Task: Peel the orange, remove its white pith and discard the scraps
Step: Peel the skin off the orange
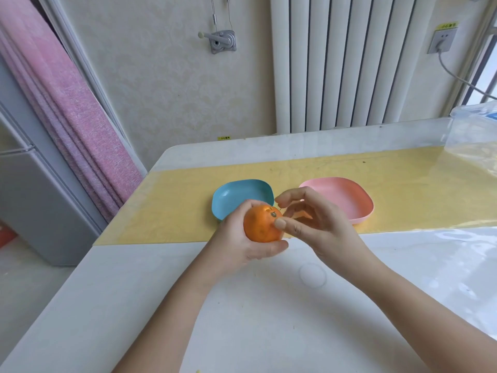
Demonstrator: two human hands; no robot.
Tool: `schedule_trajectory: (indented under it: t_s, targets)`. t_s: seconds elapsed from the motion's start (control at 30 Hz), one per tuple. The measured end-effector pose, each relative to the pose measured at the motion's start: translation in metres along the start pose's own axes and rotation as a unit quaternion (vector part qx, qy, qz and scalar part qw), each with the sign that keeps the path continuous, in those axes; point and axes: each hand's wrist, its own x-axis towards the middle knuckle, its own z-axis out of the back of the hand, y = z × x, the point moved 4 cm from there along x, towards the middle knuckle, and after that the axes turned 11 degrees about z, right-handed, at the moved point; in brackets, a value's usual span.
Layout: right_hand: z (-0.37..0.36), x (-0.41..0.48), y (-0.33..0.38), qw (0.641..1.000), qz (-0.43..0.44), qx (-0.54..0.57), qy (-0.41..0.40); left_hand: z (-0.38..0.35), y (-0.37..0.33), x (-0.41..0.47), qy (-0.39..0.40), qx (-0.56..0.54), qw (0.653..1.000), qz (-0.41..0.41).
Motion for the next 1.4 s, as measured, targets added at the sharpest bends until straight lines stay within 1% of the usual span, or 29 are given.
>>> schedule_trajectory:
  t_s: [0.03, 0.1, 0.17, 0.23, 0.3, 0.37, 0.43, 0.57, 0.63, 0.7, 0.77, 0.87, 1.0, 1.1, 1.27, 1.4]
  targets:
    - [0.001, 0.000, -0.002, 1.000, -0.013, -0.001, -0.013, 0.002, 0.001, 0.000, -0.028, 0.023, 0.999, -0.003]
    - [0.000, -0.001, -0.005, 0.999, -0.024, -0.004, -0.033, 0.001, 0.000, -0.001, -0.053, 0.049, 0.997, -0.018]
    - [0.001, -0.002, -0.005, 0.999, -0.007, -0.021, -0.035, -0.001, -0.004, -0.003, -0.070, 0.061, 0.995, -0.032]
    - [0.003, -0.003, 0.000, 0.994, 0.053, -0.097, -0.016, -0.001, -0.008, -0.005, -0.083, 0.073, 0.993, -0.043]
    - [0.002, -0.005, 0.005, 0.973, 0.135, -0.187, -0.008, -0.001, -0.009, -0.007, -0.077, 0.069, 0.993, -0.050]
    - [0.001, -0.008, 0.008, 0.956, 0.185, -0.225, -0.023, -0.001, -0.010, -0.008, -0.064, 0.053, 0.995, -0.051]
    - [0.001, -0.008, 0.009, 0.951, 0.199, -0.237, -0.030, 0.001, -0.009, -0.009, -0.060, 0.042, 0.996, -0.046]
    - [-0.004, -0.002, 0.007, 0.955, 0.173, -0.242, 0.018, 0.003, -0.008, -0.008, -0.077, 0.055, 0.995, -0.044]
    - [-0.009, 0.001, 0.007, 0.951, 0.172, -0.255, 0.032, 0.001, -0.010, -0.008, -0.081, 0.056, 0.994, -0.047]
    - [-0.013, 0.004, 0.009, 0.946, 0.180, -0.269, 0.015, -0.001, -0.013, -0.009, -0.045, 0.031, 0.997, -0.053]
    - [-0.014, 0.004, 0.010, 0.945, 0.180, -0.272, -0.024, -0.004, -0.016, -0.011, 0.006, -0.006, 0.999, -0.050]
    - [-0.018, 0.006, 0.012, 0.950, 0.160, -0.261, -0.054, -0.009, -0.017, -0.013, 0.053, -0.044, 0.997, -0.034]
    - [-0.018, 0.006, 0.013, 0.963, 0.138, -0.226, -0.046, -0.012, -0.019, -0.016, 0.084, -0.073, 0.994, -0.022]
    - [-0.017, 0.005, 0.015, 0.970, 0.138, -0.197, -0.033, -0.014, -0.019, -0.017, 0.098, -0.086, 0.991, -0.021]
    - [-0.017, 0.004, 0.019, 0.979, 0.134, -0.153, -0.011, -0.015, -0.015, -0.016, 0.108, -0.098, 0.989, -0.012]
    - [-0.014, 0.004, 0.020, 0.987, 0.111, -0.116, 0.010, -0.015, -0.012, -0.014, 0.122, -0.102, 0.987, 0.002]
